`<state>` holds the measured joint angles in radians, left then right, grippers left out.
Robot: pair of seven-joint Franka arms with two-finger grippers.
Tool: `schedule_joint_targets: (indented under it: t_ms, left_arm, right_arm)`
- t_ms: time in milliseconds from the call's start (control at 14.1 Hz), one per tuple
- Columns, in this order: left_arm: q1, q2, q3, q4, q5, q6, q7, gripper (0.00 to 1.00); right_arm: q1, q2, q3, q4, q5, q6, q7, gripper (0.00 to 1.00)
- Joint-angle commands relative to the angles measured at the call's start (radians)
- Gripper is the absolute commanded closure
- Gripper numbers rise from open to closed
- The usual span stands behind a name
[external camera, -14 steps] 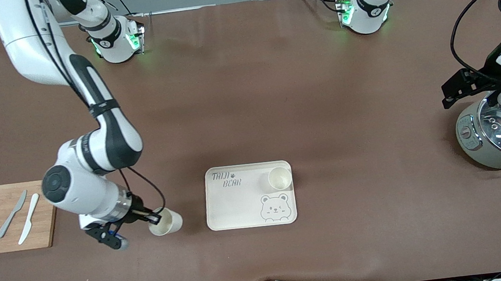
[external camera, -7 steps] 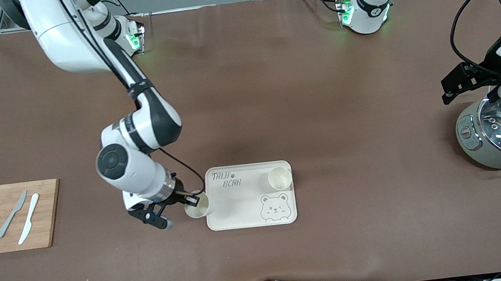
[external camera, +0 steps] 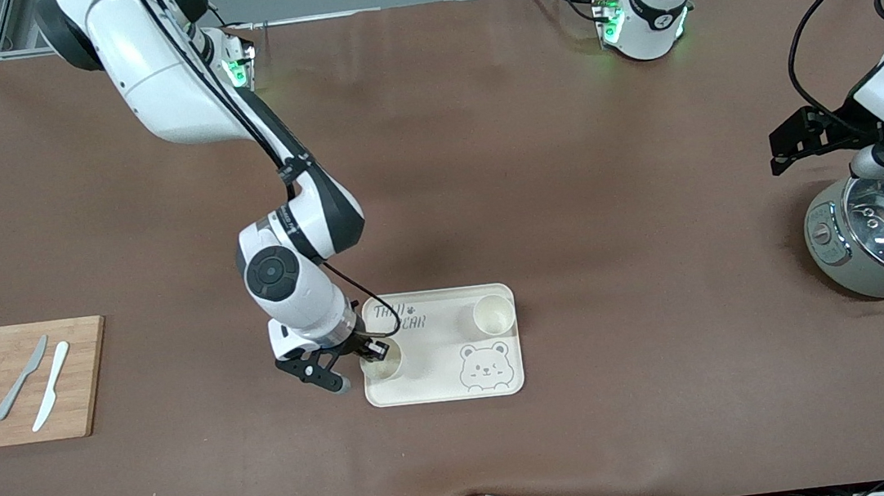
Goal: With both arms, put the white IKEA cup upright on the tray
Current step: 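Lift the white cup with the right gripper and carry it to the tray, then lower the cup onto the tray and open the right gripper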
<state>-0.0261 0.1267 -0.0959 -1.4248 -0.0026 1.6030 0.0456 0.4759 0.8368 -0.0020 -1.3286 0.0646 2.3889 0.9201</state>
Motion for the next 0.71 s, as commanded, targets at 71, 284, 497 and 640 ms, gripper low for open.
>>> schedule_joint_targets:
  t_ms: [71,284,497,640]
  left_arm:
    - [0.000,-0.007,-0.004,-0.009,0.018,-0.008,0.022,0.00]
    - [0.000,-0.009,-0.001,-0.006,0.018,-0.008,-0.003,0.00]
    - [-0.003,-0.012,-0.004,-0.003,0.019,-0.006,-0.004,0.00]
    - [-0.003,-0.013,-0.004,0.000,0.019,-0.006,-0.007,0.00]
  right_arm:
    - [0.024,0.022,-0.010,0.019,-0.023,0.010,0.039,1.00]
    - [0.029,0.031,-0.010,0.019,-0.023,0.012,0.039,1.00]
    - [0.029,0.033,-0.012,0.019,-0.025,0.013,0.040,1.00]
    - [0.033,0.038,-0.012,0.019,-0.040,0.013,0.040,1.00]
